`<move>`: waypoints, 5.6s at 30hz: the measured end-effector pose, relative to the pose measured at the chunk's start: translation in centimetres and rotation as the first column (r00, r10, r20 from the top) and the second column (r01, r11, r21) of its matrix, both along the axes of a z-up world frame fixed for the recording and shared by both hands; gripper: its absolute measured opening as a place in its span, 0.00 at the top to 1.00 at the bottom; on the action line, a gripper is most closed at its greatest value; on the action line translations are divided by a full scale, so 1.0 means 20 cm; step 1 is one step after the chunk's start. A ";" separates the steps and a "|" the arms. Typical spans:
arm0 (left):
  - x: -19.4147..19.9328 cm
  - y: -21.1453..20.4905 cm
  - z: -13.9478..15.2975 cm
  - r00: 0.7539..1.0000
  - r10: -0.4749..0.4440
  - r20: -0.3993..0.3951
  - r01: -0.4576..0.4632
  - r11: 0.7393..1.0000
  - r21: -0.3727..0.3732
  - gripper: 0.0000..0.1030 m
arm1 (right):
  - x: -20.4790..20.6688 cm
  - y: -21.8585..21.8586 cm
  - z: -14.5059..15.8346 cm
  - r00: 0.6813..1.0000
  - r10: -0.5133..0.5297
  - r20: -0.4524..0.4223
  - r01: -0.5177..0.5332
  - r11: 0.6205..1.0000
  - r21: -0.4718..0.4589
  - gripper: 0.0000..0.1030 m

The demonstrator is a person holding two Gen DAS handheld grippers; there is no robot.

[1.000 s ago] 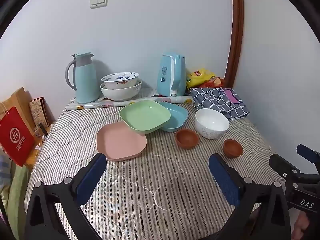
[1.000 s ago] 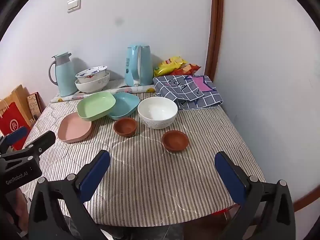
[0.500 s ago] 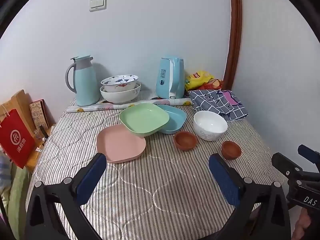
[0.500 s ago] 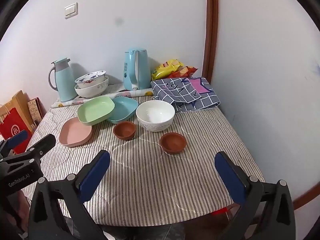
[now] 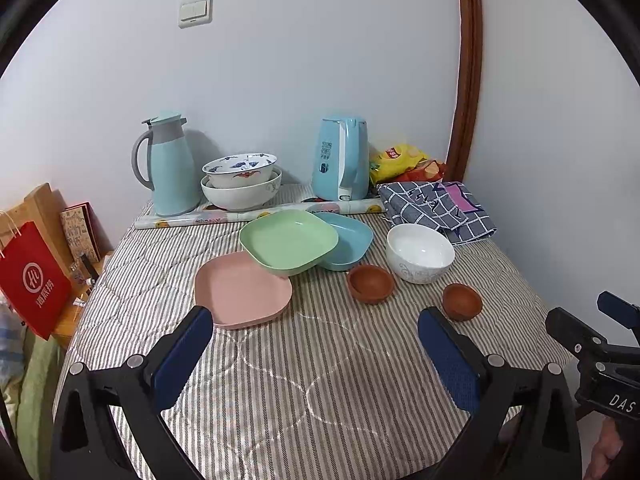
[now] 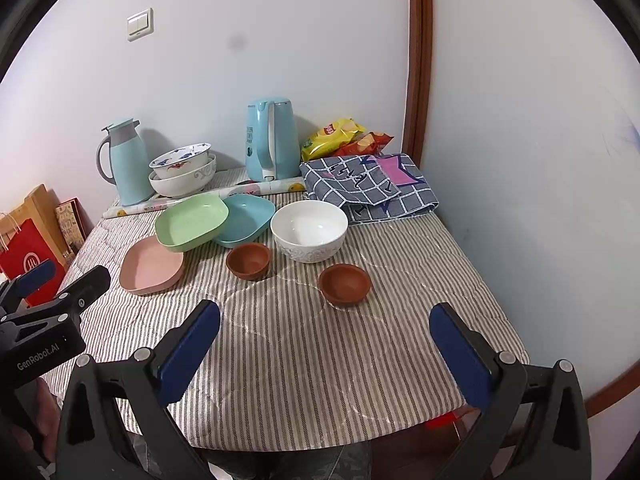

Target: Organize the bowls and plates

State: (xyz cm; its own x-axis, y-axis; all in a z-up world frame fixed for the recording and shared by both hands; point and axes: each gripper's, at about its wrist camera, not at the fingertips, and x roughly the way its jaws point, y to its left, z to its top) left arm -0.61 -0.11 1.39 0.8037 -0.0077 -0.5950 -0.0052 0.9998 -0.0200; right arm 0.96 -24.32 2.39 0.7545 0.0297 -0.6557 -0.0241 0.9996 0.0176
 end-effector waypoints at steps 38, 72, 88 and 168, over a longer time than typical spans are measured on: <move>-0.04 0.00 0.00 1.000 0.005 0.016 -0.005 1.000 0.003 0.00 | -0.02 0.02 0.00 1.000 0.007 0.006 -0.007 1.000 0.010 0.00; 0.02 -0.02 0.02 1.000 -0.007 -0.001 0.007 1.000 -0.001 0.00 | 0.03 0.02 0.03 1.000 0.022 0.006 -0.022 0.999 0.033 0.00; 0.37 0.08 -0.01 0.997 0.020 -0.079 -0.021 1.000 -0.007 0.03 | 0.36 0.04 0.01 0.997 0.062 -0.039 -0.058 0.994 0.096 0.03; 1.17 0.79 -0.50 0.945 0.106 -0.308 -0.144 0.984 -0.104 0.80 | 1.16 1.03 -0.56 0.874 0.345 -0.343 -0.315 0.939 0.140 0.87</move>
State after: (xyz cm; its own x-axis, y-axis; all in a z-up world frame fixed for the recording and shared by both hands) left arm 22.76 15.72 -8.57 0.5870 -0.0074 -0.8095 -0.1549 0.9805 -0.1213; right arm 24.12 -3.69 -8.76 0.4073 0.2971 -0.8636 -0.3299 0.9296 0.1642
